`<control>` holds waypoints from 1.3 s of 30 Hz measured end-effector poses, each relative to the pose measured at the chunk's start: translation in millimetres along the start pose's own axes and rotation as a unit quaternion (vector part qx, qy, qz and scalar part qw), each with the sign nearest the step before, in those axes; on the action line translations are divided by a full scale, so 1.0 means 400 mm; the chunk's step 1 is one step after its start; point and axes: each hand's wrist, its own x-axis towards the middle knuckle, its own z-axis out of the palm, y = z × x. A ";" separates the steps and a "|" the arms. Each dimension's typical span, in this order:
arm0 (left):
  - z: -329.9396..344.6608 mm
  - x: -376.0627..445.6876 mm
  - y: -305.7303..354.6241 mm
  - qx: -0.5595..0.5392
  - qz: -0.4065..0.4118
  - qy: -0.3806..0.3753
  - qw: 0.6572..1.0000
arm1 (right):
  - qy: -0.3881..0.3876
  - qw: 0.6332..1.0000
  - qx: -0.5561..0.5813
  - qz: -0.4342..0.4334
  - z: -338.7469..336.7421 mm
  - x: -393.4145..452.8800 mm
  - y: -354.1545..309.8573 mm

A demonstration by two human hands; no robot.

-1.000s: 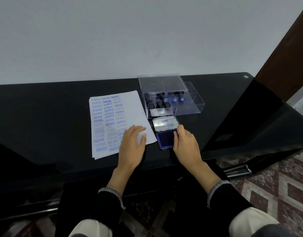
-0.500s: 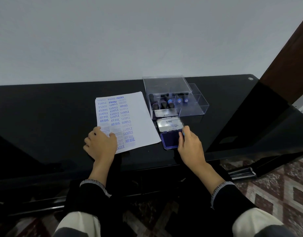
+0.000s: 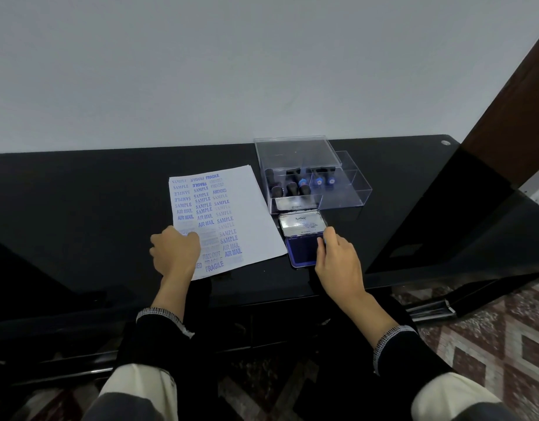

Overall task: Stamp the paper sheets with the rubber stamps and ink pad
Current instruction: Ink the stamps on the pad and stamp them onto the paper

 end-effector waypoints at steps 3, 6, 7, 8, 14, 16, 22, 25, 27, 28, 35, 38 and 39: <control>-0.001 -0.005 0.005 -0.016 0.025 0.008 1.000 | -0.018 0.997 0.063 0.030 -0.001 0.000 0.008; 0.006 -0.005 0.004 -0.040 0.032 0.002 0.999 | -0.008 0.999 0.031 0.007 -0.007 0.001 0.004; 0.009 -0.003 0.001 -0.047 0.037 0.001 0.998 | -0.004 1.000 0.004 -0.003 -0.007 0.001 0.001; 0.012 -0.001 -0.003 -0.054 0.044 -0.001 0.998 | -0.002 1.000 -0.016 -0.008 -0.006 0.002 -0.001; 0.019 0.005 -0.031 -0.075 0.077 -0.033 0.994 | -0.077 0.997 0.020 0.007 -0.019 0.028 0.001; 0.018 0.007 -0.038 -0.077 0.085 -0.037 0.993 | -0.074 0.997 0.024 0.009 -0.019 0.028 0.004; 0.013 -0.017 -0.047 -0.057 0.089 -0.047 0.993 | -0.019 0.999 0.030 0.013 -0.004 -0.008 -0.001; 0.008 -0.031 -0.045 -0.051 0.085 -0.045 0.994 | -0.046 0.998 0.027 0.018 -0.012 0.009 -0.001; 0.007 -0.041 -0.044 -0.049 0.085 -0.041 0.994 | -0.071 0.997 0.026 0.014 -0.018 0.028 -0.001; 0.007 -0.046 -0.044 -0.046 0.089 -0.038 0.994 | -0.079 0.996 0.025 0.014 -0.020 0.035 -0.001; 0.003 -0.062 -0.044 -0.033 0.084 -0.042 0.995 | -0.026 0.998 0.045 0.017 -0.010 -0.001 -0.006; 0.002 -0.071 -0.045 -0.014 0.085 -0.044 0.995 | -0.028 0.998 0.043 0.019 -0.013 -0.004 -0.006; 0.001 -0.076 -0.045 -0.001 0.085 -0.043 0.995 | -0.036 0.998 0.042 0.020 -0.017 0.000 -0.007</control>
